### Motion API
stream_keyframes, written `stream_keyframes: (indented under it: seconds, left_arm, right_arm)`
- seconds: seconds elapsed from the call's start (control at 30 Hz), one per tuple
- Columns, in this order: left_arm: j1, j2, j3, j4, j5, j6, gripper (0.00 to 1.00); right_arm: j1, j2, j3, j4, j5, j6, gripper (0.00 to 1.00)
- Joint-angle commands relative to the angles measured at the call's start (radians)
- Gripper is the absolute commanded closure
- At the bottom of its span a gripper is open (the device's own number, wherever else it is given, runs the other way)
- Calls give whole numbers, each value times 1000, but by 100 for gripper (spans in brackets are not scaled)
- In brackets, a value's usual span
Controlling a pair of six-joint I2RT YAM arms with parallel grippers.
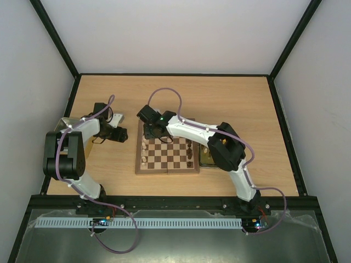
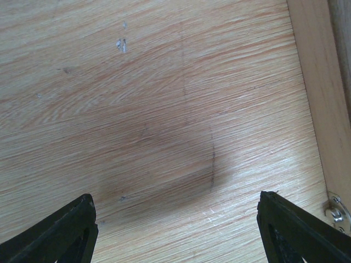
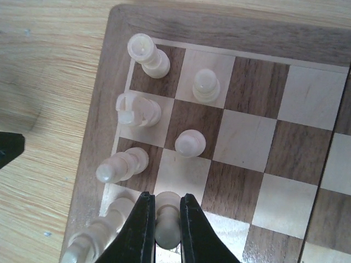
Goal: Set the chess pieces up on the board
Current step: Place the chess piece on the chessboard.
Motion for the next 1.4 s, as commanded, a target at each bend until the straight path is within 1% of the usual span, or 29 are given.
stream_keyframes:
  seconds: [0.0, 0.4, 0.6, 0.67, 0.73, 0.8, 1.1, 1.37]
  left_arm:
    - [3, -16, -11, -5, 0, 1, 20]
    - [3, -13, -11, -2, 0, 1, 20]
    - [3, -11, -12, -1, 0, 3, 20]
    - [3, -9, -12, 0, -1, 3, 20]
    - [3, -11, -12, 0, -1, 3, 20]
    - [3, -11, -12, 0, -1, 3, 20]
    - [3, -12, -14, 0, -3, 3, 20]
    - [3, -5, -12, 0, -5, 5, 20]
  right_arm:
    - [1, 34, 32, -14, 4, -17, 94]
    - [2, 64, 50, -13, 14, -22, 94]
    - [1, 70, 61, -19, 24, -27, 92]
    - [2, 69, 61, -20, 30, -27, 89]
    - [1, 70, 61, -20, 31, -29, 83]
    - [2, 66, 58, -18, 37, -28, 80]
    - [2, 46, 53, -8, 45, -22, 78]
    - [1, -20, 47, 5, 69, -17, 79]
